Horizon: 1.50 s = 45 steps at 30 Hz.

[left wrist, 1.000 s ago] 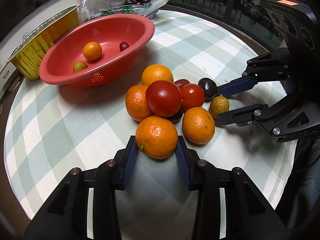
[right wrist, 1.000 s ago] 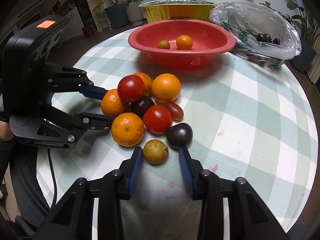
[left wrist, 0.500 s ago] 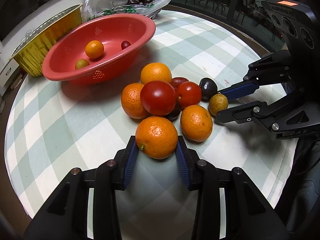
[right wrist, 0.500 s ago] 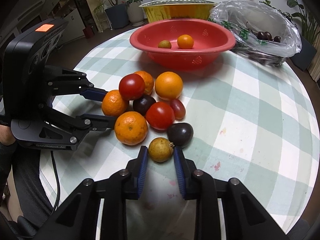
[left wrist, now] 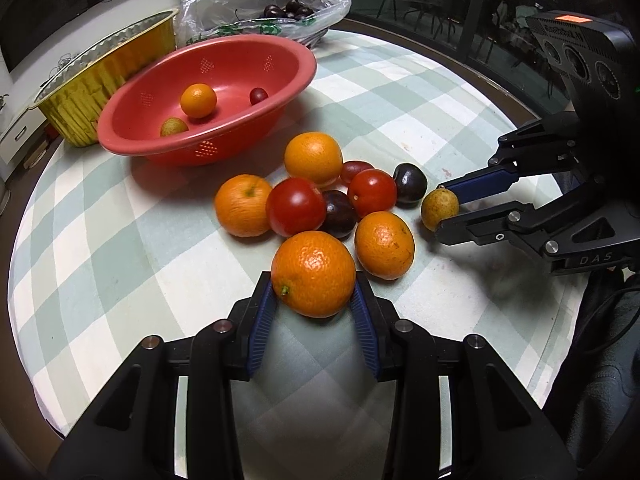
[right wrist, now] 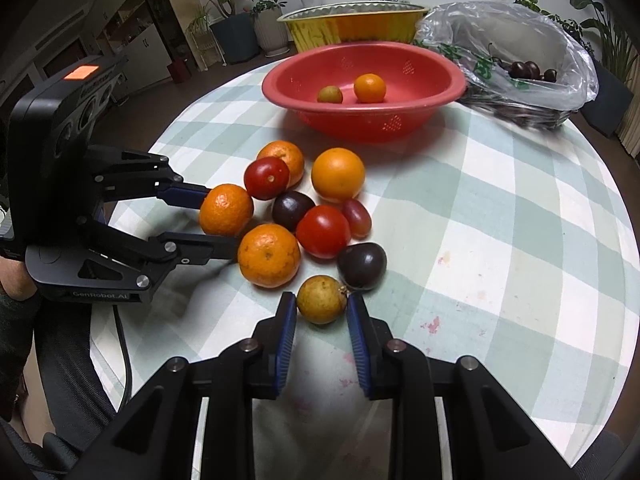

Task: Organize fruits
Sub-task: 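Grasp a large orange with the left tool while the right tool grasps a yellow-brown fruit, then carry both fruits over the red bowl and open both tools to release them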

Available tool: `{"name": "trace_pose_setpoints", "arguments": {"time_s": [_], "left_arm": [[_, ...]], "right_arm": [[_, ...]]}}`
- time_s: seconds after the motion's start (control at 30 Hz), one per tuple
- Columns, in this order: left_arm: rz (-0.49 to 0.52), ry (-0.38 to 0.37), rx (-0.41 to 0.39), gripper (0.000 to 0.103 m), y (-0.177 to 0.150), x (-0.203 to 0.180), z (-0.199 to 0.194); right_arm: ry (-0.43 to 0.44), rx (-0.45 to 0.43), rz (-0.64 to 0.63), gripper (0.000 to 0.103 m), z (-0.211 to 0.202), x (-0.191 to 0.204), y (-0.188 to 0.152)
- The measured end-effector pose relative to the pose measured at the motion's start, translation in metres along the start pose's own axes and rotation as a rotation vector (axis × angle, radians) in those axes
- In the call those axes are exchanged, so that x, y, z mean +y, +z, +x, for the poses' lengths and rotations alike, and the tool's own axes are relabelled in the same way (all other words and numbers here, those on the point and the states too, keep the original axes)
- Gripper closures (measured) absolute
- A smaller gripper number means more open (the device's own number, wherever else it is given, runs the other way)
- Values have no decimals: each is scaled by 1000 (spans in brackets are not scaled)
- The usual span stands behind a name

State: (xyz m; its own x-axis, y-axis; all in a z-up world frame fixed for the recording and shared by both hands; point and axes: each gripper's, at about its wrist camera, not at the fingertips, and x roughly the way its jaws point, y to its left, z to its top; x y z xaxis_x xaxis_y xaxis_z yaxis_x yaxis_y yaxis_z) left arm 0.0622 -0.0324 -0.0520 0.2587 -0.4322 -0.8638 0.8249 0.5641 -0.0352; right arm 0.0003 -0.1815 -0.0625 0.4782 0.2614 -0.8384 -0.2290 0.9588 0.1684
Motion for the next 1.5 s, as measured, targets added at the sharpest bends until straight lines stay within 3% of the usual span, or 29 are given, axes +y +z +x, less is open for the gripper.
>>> {"name": "trace_pose_setpoints", "arguments": {"time_s": [0.53,0.9,1.27,1.5], "left_arm": [[-22,2,-19,67,-3,-1,-13],[-68,25,-75,67,4,16,-38],[-101,92,-154,67,63,45,-56],[-122,133,-113,67,108,62,-25]], "right_arm": [[13,-17,17,74,-11,-5,-1],[-2,-54,41,74,-25,-21,11],[-33,-132,48,74,-48,-41,50],[-38,-179,26,74,-52,-49,99]]}}
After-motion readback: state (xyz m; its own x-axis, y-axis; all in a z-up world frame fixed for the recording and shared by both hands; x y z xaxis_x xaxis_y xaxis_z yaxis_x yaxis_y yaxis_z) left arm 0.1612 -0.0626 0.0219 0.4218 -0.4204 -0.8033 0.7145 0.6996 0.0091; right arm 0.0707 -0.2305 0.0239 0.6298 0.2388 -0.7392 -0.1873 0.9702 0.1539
